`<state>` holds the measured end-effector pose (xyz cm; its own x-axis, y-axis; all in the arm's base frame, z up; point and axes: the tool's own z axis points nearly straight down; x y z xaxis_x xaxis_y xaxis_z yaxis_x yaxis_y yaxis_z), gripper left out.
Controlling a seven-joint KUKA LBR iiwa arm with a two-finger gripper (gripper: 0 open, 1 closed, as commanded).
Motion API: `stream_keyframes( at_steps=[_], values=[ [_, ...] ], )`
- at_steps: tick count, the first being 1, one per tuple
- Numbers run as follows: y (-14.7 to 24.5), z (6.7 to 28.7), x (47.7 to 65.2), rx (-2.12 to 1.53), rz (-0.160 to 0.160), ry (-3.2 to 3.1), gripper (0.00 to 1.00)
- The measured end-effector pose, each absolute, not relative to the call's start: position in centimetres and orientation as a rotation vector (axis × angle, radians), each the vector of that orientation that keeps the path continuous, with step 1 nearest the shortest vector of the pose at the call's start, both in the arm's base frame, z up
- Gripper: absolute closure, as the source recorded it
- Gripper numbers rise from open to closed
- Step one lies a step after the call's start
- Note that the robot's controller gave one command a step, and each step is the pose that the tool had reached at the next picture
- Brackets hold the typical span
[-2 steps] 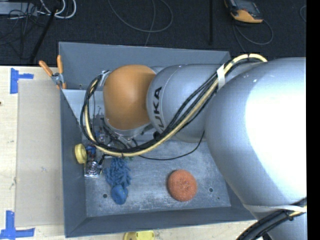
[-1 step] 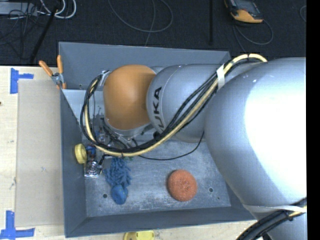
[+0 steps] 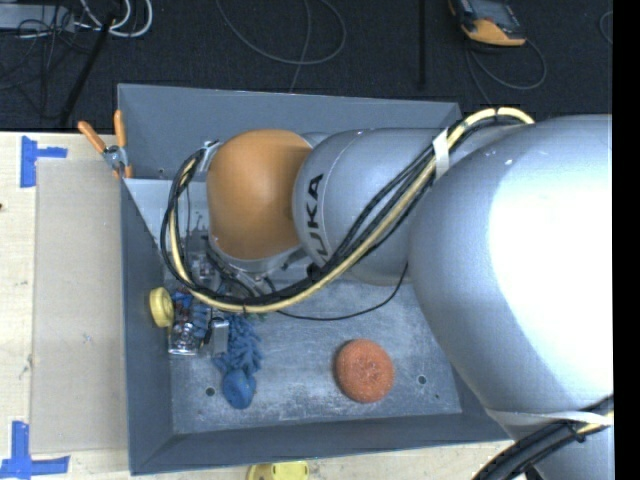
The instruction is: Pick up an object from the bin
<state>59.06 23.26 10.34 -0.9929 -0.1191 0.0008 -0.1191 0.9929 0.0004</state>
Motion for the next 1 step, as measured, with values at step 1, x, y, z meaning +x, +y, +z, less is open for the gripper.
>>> stream_keyframes(
  at_steps=[1],
  values=[
    [15.90,7.65,55.21,0.552,-0.002,-3.090,1.00]
  ],
)
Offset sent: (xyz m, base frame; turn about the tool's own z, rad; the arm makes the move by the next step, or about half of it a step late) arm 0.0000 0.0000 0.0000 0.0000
